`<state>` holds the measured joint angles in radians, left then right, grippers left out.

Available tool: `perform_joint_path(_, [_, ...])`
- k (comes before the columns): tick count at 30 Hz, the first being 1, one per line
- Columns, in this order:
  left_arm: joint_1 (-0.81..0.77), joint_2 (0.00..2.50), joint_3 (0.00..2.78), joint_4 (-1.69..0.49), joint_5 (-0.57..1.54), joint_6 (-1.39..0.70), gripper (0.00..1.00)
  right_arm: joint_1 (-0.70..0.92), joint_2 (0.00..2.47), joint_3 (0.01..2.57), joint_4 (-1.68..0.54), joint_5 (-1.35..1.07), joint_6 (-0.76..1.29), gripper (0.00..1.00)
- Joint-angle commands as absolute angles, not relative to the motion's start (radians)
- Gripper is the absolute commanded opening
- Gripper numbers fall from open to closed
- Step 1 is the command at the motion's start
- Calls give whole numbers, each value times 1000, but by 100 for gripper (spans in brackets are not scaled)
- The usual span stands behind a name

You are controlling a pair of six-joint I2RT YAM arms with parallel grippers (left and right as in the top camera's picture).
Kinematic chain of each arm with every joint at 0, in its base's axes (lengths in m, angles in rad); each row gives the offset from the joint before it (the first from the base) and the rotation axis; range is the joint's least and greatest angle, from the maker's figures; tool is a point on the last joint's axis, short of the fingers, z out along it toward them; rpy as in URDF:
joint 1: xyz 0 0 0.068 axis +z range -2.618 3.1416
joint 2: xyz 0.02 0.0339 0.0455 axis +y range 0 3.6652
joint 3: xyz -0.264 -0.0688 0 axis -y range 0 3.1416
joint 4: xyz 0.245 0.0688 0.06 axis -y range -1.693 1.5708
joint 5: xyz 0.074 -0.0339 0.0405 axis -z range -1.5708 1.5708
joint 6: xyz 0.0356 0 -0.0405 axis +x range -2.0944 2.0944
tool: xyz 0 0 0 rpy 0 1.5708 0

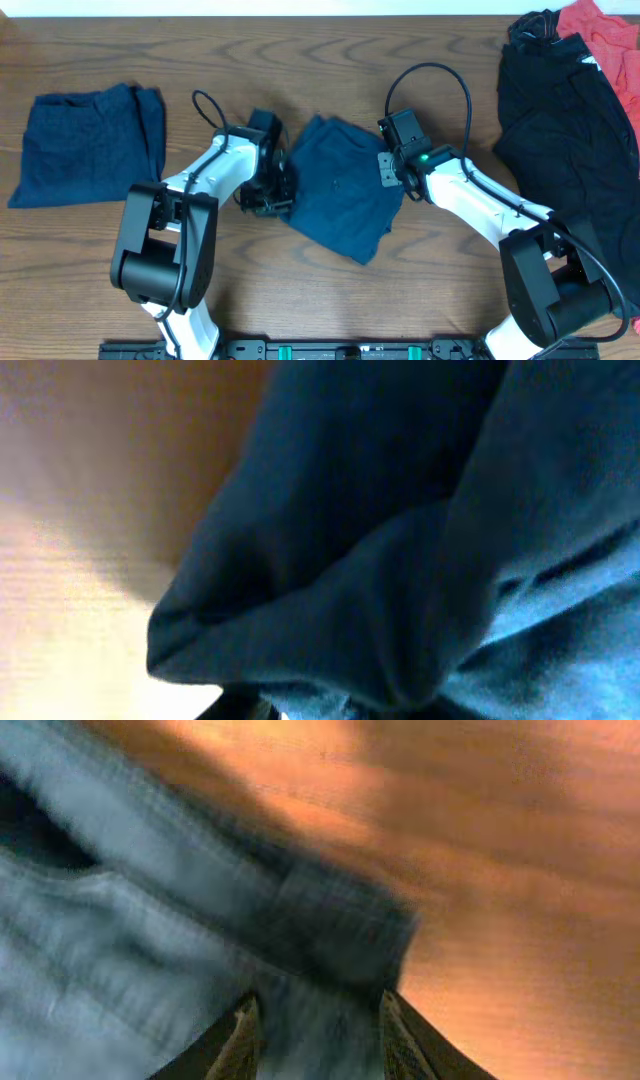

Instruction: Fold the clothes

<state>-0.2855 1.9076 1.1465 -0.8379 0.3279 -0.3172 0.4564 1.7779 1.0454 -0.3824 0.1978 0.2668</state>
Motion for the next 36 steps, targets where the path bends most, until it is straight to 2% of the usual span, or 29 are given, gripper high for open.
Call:
perform_joint_path(1, [-298,1918,1116,-884,307,-315,25,448,1788,1044,-362,244,226,40])
perform_joint_path(6, [-288,1813,1118,-873,289,-314,28,448,1788,1044,-383,244,227,41])
perform_joint_path(8, [-278,1760,1120,-860,255,-314,38,448,1788,1044,-394,244,227,40])
perform_joint_path(9, [-272,1726,1120,-849,237,-314,57,448,1788,1044,-397,244,227,41])
perform_joint_path(10, [-266,1697,1120,-837,222,-314,83,448,1788,1044,-401,244,227,41])
perform_joint_path(11, [-259,1668,1120,-823,214,-313,98,448,1788,1044,-405,244,227,41])
perform_joint_path(19, [-212,1563,1119,-597,247,-244,98,448,1781,1045,-408,244,231,40])
perform_joint_path(24, [-212,1649,1119,-498,444,-6,98,448,1724,1046,-408,244,231,41])
perform_joint_path(26, [-212,1699,1120,-469,463,54,98,448,1689,1046,-408,244,231,41])
perform_joint_path(32, [-212,1841,1120,-392,469,104,98,448,1568,1046,-411,244,229,45])
perform_joint_path(36, [-213,1908,1120,-385,553,104,98,448,1519,1046,-413,244,227,46])
